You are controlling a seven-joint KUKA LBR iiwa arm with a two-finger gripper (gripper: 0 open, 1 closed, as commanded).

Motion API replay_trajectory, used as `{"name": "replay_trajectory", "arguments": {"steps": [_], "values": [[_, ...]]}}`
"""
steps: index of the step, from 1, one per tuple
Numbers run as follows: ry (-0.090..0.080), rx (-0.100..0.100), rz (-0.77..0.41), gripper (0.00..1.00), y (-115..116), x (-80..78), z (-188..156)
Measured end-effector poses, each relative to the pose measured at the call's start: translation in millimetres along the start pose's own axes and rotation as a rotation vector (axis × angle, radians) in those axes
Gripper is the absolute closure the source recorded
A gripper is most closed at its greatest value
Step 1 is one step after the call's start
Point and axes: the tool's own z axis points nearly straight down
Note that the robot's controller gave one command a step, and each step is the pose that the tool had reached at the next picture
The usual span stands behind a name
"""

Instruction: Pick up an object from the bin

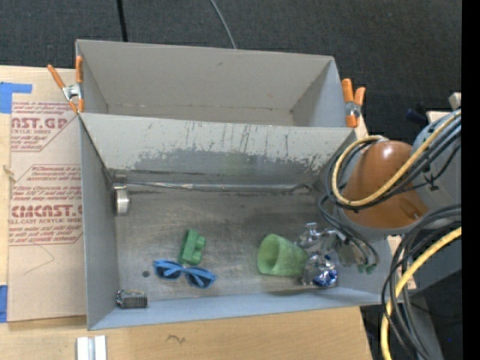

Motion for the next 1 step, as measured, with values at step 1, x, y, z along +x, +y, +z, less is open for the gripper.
{"name": "replay_trajectory", "arguments": {"steps": [1], "values": [[-0.008,0.002,-0.261,1.0,2.8,-10.9,-145.8]]}}
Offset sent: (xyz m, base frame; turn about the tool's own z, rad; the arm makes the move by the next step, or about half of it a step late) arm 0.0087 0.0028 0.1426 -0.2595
